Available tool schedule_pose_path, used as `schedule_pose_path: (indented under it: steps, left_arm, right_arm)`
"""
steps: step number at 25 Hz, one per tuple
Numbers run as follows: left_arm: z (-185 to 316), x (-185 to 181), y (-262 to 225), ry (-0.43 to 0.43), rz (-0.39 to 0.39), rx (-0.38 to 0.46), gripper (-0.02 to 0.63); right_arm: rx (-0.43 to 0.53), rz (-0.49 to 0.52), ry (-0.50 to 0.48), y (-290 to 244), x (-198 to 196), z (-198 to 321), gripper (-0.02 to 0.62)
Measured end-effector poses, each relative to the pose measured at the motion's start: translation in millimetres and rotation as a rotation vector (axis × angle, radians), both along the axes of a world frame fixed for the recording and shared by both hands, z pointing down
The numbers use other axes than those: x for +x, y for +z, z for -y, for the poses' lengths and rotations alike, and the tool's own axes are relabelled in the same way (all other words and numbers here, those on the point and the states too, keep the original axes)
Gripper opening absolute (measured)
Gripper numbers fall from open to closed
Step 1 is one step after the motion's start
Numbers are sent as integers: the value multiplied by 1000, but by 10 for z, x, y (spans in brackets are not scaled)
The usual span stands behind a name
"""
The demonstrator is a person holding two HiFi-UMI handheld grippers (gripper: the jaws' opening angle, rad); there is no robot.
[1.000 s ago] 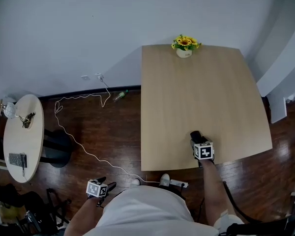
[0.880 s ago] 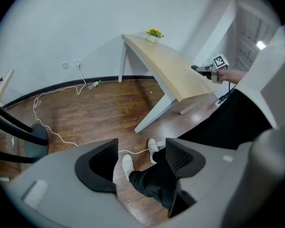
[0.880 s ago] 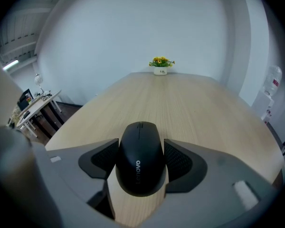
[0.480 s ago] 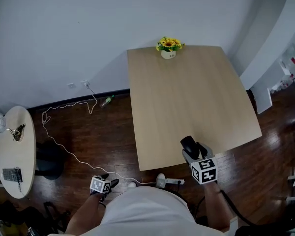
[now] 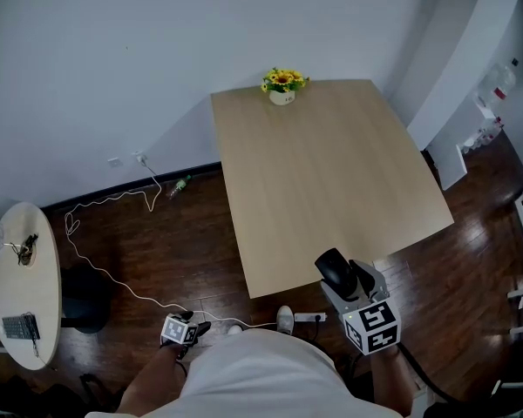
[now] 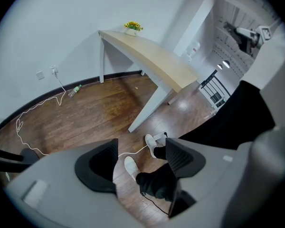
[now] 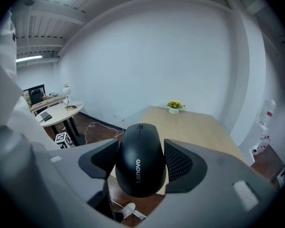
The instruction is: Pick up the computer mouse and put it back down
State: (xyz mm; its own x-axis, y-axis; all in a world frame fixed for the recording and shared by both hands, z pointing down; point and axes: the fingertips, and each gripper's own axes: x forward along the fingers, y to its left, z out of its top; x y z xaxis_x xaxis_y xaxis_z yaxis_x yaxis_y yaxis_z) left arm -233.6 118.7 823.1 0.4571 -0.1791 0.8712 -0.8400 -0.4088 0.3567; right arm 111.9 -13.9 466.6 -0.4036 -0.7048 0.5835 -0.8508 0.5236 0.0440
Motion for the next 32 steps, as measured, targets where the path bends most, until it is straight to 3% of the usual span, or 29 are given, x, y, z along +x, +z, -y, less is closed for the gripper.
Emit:
schedule_pose_path:
  steps: [3, 8, 26, 32]
  left_arm:
    - [-65, -91, 28, 10, 12, 1, 270]
    - [-122, -226, 23, -34, 23, -4, 278]
    - [-188, -168, 17, -73, 31, -1, 295]
    - [-270, -139, -13, -109, 21, -14, 295]
  right_arm:
    - [-3, 3, 19, 4, 10, 43, 301]
    - [-6, 4, 24, 18, 9, 89, 301]
    - [1, 16, 16, 56, 51, 242, 301]
    - [-24, 24, 47, 354, 168, 490, 301]
